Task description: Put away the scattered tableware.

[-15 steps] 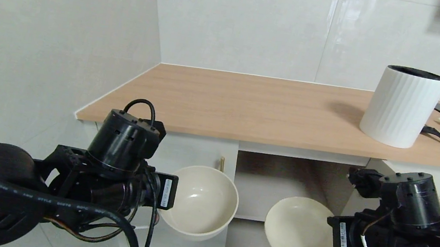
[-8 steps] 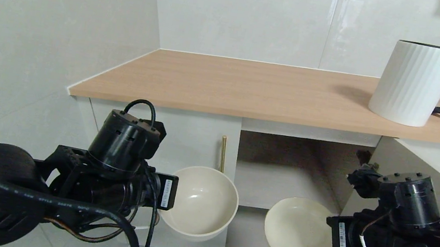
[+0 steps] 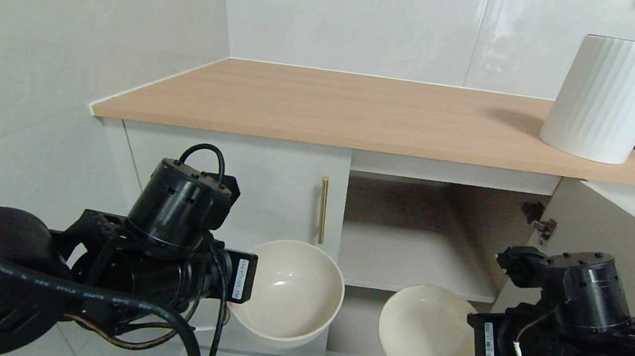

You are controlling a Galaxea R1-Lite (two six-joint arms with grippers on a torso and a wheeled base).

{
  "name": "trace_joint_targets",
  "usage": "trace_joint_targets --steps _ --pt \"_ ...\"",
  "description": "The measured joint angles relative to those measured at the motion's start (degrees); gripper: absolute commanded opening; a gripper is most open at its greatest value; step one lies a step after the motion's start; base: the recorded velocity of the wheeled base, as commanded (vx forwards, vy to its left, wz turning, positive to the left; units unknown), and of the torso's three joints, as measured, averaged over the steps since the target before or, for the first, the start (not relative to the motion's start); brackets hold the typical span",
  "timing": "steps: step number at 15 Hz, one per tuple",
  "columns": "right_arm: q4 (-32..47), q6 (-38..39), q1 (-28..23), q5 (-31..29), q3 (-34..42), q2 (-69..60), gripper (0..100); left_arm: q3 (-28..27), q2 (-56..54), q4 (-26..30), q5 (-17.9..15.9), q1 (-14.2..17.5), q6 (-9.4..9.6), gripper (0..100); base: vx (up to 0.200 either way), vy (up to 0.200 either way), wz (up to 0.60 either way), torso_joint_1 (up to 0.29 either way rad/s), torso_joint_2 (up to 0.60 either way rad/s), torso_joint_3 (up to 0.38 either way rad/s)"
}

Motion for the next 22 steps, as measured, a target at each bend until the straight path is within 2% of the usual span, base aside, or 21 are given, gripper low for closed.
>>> trace_joint_targets --steps 6,9,15,22 --pt "-0.3 -0.3 0.0 -0.1 -0.1 2.2 0 0.2 0.0 0.0 0.0 0.0 0.07 0 0.000 0.000 0.00 -0.010 0.06 0.056" --pt "-5.7 -0.3 -0.1 -0.1 -1.2 5.6 0 0.2 0.0 0.0 -0.1 0.0 0.09 0 0.000 0.000 0.00 0.000 0.00 0.000" --pt "-7.2 -0.1 -0.5 -0.1 -2.1 9.8 0 0.2 0.3 0.0 -0.1 0.0 0.07 0 0.000 0.000 0.00 0.000 0.00 0.000" --pt "-7.3 0.5 -4.1 -0.1 -11.4 18.3 0 0.2 0.7 -0.1 -0.1 0.0 0.57 0 0.000 0.000 0.00 0.000 0.00 0.000"
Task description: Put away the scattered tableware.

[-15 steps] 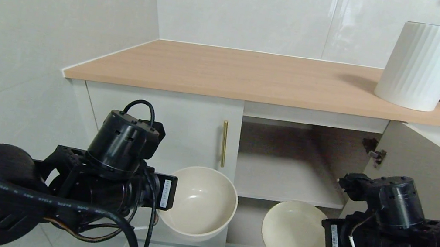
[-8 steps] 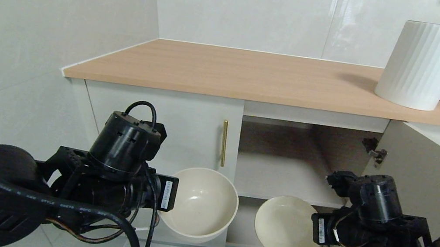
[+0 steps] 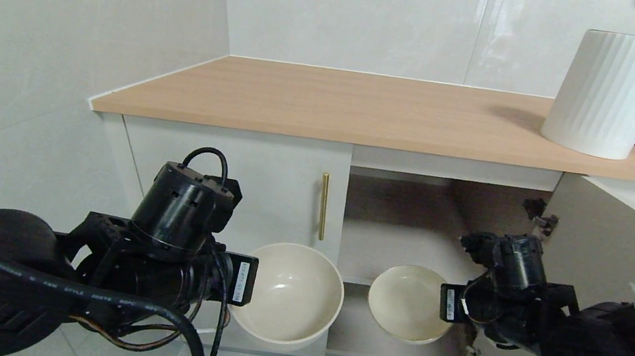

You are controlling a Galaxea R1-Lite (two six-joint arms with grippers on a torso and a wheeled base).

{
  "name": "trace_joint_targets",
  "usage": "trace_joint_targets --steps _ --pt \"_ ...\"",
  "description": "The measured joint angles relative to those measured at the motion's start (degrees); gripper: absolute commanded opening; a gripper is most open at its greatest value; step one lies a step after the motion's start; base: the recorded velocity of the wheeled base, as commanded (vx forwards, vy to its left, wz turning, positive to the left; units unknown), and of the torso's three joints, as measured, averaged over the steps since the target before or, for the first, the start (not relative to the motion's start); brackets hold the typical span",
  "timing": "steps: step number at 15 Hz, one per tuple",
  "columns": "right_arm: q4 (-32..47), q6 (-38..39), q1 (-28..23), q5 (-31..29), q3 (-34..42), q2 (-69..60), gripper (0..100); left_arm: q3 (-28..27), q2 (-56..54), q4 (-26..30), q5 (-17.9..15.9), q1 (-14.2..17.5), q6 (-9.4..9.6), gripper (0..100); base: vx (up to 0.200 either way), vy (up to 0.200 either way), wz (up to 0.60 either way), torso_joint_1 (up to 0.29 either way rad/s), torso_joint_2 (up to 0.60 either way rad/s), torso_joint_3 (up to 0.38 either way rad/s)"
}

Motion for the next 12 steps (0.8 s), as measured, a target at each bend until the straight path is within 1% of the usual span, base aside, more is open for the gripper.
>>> trace_joint_targets --steps 3,7,12 --pt "0.4 0.1 -1.2 0.0 -8.3 5.0 0 0.1 0.1 0.0 0.0 0.0 0.24 0 0.000 0.000 0.00 0.000 0.00 0.000" --pt "3.6 1.0 -3.1 -0.5 -20.4 13.6 0 0.2 0.1 0.0 0.0 0.0 0.30 0 0.000 0.000 0.00 0.000 0.00 0.000" --pt "6.2 2.5 -8.4 -4.3 -31.9 25.0 0 0.2 1.4 -0.1 0.0 -0.2 0.30 0 0.000 0.000 0.00 0.000 0.00 0.000"
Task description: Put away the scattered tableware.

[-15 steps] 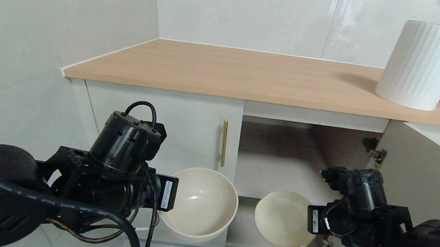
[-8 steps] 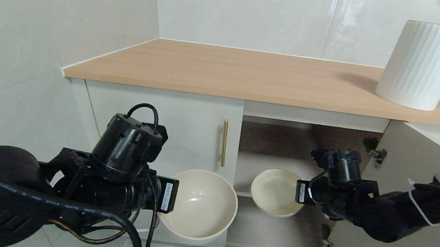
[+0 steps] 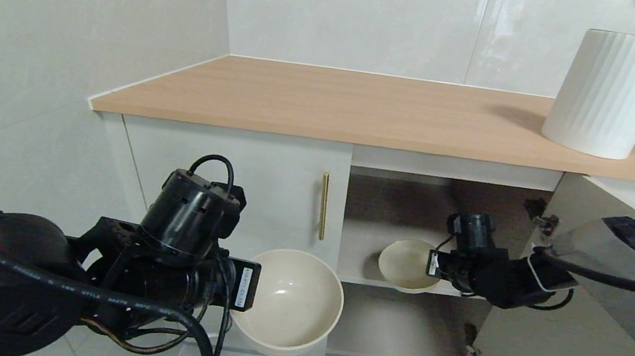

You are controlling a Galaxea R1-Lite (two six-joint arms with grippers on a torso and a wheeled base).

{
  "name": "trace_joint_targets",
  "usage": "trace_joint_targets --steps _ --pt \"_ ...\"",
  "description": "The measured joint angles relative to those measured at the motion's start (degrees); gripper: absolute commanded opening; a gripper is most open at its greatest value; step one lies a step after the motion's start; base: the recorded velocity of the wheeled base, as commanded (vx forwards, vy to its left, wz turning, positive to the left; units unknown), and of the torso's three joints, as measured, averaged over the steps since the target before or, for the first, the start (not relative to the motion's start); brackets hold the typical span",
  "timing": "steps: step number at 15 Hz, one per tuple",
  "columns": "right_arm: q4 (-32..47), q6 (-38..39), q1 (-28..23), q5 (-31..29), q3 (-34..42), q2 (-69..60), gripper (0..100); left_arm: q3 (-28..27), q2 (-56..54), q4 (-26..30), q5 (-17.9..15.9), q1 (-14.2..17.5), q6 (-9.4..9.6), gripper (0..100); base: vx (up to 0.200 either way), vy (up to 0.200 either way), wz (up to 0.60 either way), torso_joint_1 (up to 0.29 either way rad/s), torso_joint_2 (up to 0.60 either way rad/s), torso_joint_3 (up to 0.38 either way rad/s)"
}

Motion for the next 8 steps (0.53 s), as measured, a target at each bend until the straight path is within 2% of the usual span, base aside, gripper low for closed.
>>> trace_joint_targets --steps 3,8 --pt "0.6 0.4 -2.4 -1.6 -4.1 4.2 0 0.0 0.8 -0.7 0.1 -0.1 0.29 0 0.000 0.000 0.00 0.000 0.00 0.000" --pt "0.8 2.7 -3.1 -1.7 -7.1 6.8 0 0.0 0.7 -0.8 0.3 -0.3 0.87 0 0.000 0.000 0.00 0.000 0.00 0.000"
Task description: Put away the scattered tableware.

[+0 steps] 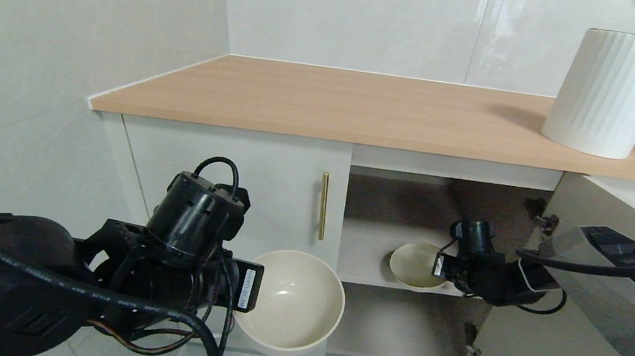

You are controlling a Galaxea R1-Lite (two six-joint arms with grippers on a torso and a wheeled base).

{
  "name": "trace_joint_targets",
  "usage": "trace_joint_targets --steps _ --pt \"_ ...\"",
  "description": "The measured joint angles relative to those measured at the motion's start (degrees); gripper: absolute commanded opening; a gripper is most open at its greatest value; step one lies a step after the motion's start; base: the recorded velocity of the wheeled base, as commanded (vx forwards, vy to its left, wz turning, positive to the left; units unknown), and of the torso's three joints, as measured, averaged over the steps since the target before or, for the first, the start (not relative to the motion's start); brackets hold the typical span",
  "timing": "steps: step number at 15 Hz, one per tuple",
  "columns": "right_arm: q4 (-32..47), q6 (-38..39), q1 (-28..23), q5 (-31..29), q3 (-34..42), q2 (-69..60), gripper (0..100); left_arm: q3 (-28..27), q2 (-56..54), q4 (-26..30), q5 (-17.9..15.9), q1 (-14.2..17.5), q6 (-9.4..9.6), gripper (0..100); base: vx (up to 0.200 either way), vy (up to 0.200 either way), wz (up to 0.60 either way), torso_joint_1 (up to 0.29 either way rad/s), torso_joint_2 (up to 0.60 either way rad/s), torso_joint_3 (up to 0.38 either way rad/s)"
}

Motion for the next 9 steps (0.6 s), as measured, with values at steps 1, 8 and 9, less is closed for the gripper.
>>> trace_joint_targets --steps 1,8,9 --pt "0.7 0.2 -0.2 0.0 -0.6 0.5 0 0.0 0.0 0.0 0.0 -0.1 0.01 0 0.000 0.000 0.00 0.000 0.00 0.000" --pt "4.4 2.0 -0.7 -0.4 -3.0 1.3 0 1.1 -0.1 -2.9 1.4 -0.6 2.11 0 0.000 0.000 0.00 0.000 0.00 0.000" --pt "4.4 2.0 -0.7 -0.6 -3.0 1.3 0 1.2 -0.1 -3.0 1.7 -0.6 2.15 0 0.200 0.000 0.00 0.007 0.01 0.002"
